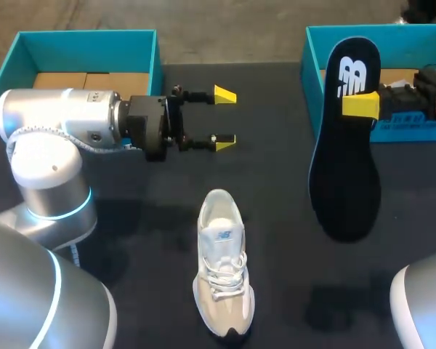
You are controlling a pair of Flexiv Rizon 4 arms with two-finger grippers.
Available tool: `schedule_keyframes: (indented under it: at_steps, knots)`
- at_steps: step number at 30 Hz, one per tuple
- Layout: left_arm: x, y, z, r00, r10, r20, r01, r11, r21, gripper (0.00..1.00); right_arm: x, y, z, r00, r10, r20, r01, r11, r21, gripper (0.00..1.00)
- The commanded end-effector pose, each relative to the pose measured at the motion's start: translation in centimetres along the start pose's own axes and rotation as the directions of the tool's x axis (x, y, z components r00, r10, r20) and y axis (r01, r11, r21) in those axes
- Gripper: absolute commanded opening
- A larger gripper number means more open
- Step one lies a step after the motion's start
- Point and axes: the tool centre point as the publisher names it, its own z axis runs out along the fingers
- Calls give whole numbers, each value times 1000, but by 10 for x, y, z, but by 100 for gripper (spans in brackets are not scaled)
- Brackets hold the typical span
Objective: Take the shoe out of the shoebox, open the shoe tongue, remove and reinsert the insole, then place the shoe into the shoebox
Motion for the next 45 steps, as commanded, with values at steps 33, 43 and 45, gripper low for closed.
schedule_keyframes:
  at_steps: [33, 43, 45]
  knots:
    - [0, 0, 1, 1000, 1, 0, -1, 1000, -1, 100, -241, 96, 31, 837, 541, -85, -511, 827, 234, 0]
    - [0, 0, 1, 1000, 1, 0, -1, 1000, -1, 100, -253, 64, 29, 775, 632, -15, -612, 757, 229, 0]
    - [0, 0, 1, 1000, 1, 0, -1, 1000, -1, 100, -252, 58, 29, 768, 641, 4, -625, 748, 224, 0]
